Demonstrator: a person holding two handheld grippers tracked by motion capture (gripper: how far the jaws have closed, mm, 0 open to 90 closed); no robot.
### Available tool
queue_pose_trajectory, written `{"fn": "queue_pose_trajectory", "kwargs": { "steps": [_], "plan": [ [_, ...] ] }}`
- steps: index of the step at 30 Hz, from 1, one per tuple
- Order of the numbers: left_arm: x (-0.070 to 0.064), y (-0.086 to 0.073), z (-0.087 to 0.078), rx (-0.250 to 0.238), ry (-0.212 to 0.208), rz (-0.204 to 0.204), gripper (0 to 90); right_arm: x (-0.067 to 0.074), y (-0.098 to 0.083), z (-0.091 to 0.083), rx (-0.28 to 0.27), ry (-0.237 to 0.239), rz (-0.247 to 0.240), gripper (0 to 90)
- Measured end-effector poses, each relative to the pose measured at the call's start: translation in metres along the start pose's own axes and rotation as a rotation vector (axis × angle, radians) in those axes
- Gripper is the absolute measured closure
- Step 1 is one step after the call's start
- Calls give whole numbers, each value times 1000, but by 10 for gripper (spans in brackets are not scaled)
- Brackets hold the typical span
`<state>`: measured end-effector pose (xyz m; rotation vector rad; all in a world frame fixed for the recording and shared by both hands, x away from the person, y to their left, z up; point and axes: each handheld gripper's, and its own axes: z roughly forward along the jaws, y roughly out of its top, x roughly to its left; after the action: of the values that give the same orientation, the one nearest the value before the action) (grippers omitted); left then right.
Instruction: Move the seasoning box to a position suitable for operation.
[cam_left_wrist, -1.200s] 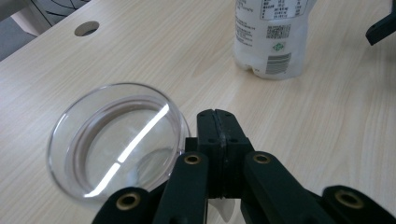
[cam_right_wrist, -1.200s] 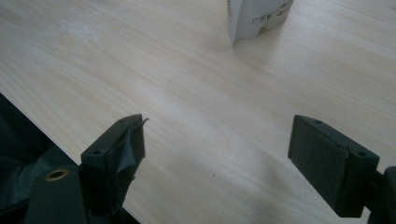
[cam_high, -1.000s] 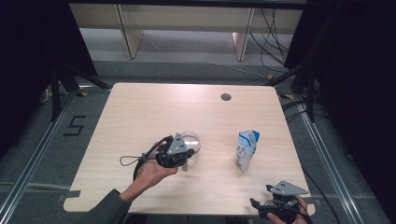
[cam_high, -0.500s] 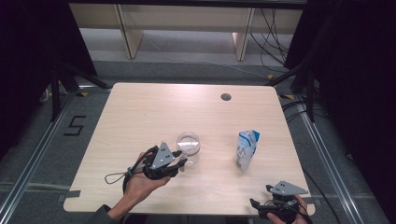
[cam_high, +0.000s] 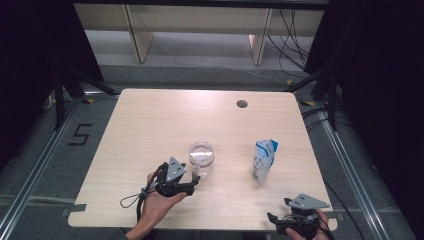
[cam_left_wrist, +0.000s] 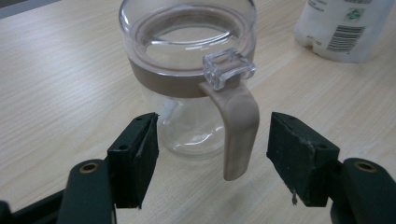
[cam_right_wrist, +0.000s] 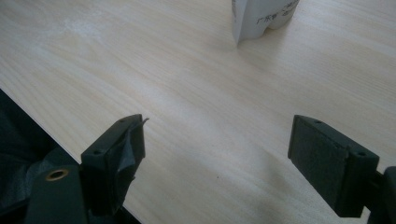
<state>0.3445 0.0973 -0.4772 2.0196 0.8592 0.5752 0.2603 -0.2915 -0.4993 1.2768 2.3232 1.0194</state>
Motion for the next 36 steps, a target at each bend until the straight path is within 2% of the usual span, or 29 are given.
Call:
{"fn": "queue_pose_trajectory", "kwargs": {
  "steps": [1, 2, 3, 4, 6, 7, 8, 10, 11, 12, 16, 17, 19, 20, 21, 23, 26, 27, 28, 30, 31, 33, 34, 35, 36],
  "plan": [
    [1, 0, 1, 6, 5, 17, 341, -1, 0, 1, -4, 6, -20, 197],
    [-1, -1, 4, -12, 4, -25, 352, -1, 0, 0, 4, 7, -21, 196],
    [2, 0, 3, 4, 0, 1, 351, -1, 0, 0, 0, 5, -18, 196],
    [3, -1, 3, 3, 0, -4, 356, -1, 0, 1, -4, 10, -12, 196],
    [4, -1, 2, 1, 3, -6, 384, -3, 0, 1, 0, 12, -37, 196],
    [4, -1, 3, -16, 5, -18, 401, -2, 0, 1, 5, 12, -33, 196],
    [6, -2, 1, -4, 14, -13, 421, -3, 0, 1, 5, 11, -34, 195],
    [11, -3, -1, -11, 18, -7, 447, -2, 1, 1, 0, 13, -24, 196],
    [12, -4, 0, -31, 12, -24, 469, -2, 1, 1, 2, 15, -26, 196],
    [15, -4, -2, -13, 18, 2, 481, -3, 0, 1, -4, 5, -51, 196],
    [22, -6, -2, -15, 31, -9, 532, -2, 1, 1, 0, 11, -32, 196],
    [25, -6, -2, -17, 37, 5, 540, -2, 1, 1, 5, 13, -31, 196],
    [28, -7, 0, -33, 53, -16, 564, -3, 0, 2, -2, 7, -51, 196],
    [29, -7, 0, -28, 62, -24, 578, -2, 0, 2, -4, 9, -31, 196],
    [33, -6, 1, -28, 59, -5, 587, -2, 1, 2, 2, 11, -32, 196],
    [33, -5, 3, -36, 61, -20, 602, -2, 1, 2, 5, 9, -35, 197],
    [32, -2, 8, -43, 48, -11, 630, 0, 1, 1, 14, 5, -7, 196],
    [33, -1, 8, -26, 45, 22, 648, -1, 1, 2, 9, 7, -30, 197],
    [31, 0, 10, -40, 42, 5, 670, -2, 1, 2, 4, 15, -33, 197],
    [33, 1, 11, -33, 29, 34, 714, -2, 0, 2, 4, 6, -35, 197],
    [33, 1, 11, -29, 20, 35, 718, -3, 0, 2, 2, 4, -49, 197],
    [34, 0, 10, -47, -3, 11, 723, -2, 1, 2, 1, 13, -32, 197],
    [35, 0, 10, -49, -17, 12, 724, -2, 1, 1, 4, 6, -36, 197],
    [36, 0, 9, -37, -27, 29, 725, -3, 0, 2, 3, 10, -45, 197],
    [34, -1, 9, -51, -28, -7, 726, 0, 0, 1, 16, 7, -9, 197]
  ]
}}
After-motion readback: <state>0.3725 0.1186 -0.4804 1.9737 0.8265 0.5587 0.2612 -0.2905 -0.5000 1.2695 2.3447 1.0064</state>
